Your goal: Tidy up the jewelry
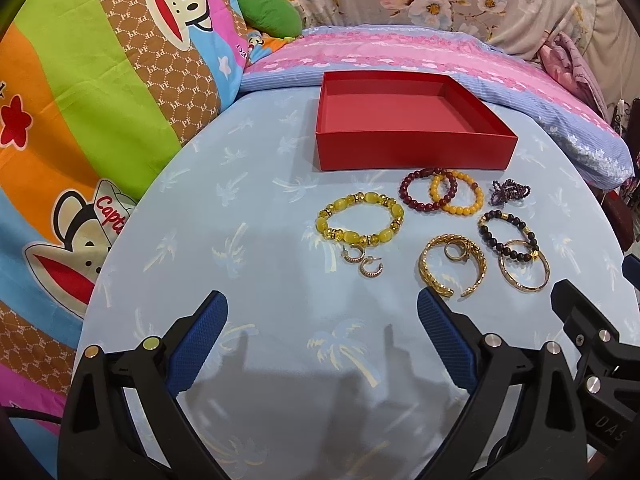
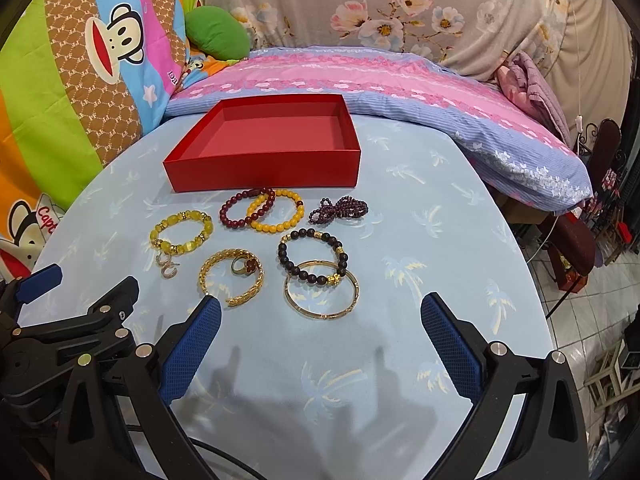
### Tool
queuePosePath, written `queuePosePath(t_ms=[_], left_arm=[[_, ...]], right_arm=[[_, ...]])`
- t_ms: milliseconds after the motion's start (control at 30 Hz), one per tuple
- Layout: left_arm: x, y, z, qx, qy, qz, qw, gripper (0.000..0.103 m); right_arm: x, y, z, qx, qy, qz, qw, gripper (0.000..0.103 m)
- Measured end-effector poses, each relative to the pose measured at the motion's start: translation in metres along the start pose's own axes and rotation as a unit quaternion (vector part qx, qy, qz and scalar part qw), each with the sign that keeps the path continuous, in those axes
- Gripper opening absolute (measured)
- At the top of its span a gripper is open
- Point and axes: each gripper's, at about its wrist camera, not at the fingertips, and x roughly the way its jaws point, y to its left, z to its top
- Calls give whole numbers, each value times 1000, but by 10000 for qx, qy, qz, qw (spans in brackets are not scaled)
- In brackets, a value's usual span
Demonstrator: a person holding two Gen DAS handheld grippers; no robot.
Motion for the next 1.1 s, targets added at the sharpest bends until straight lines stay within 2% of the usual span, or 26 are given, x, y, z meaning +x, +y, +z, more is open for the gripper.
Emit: queuePosePath(t_ms=[367, 733, 1100], left_arm=[[1, 2, 0, -65, -109, 52, 9999, 92], [14, 4, 4, -36, 76, -67, 9999, 93], [44, 30, 8, -230, 314, 113, 9992, 93]], right_arm=[[3, 1, -1, 5, 7, 40, 10000, 97], [19, -12, 3, 97, 164, -33, 9998, 97], [50, -24, 7, 160, 396, 12, 9991, 96]])
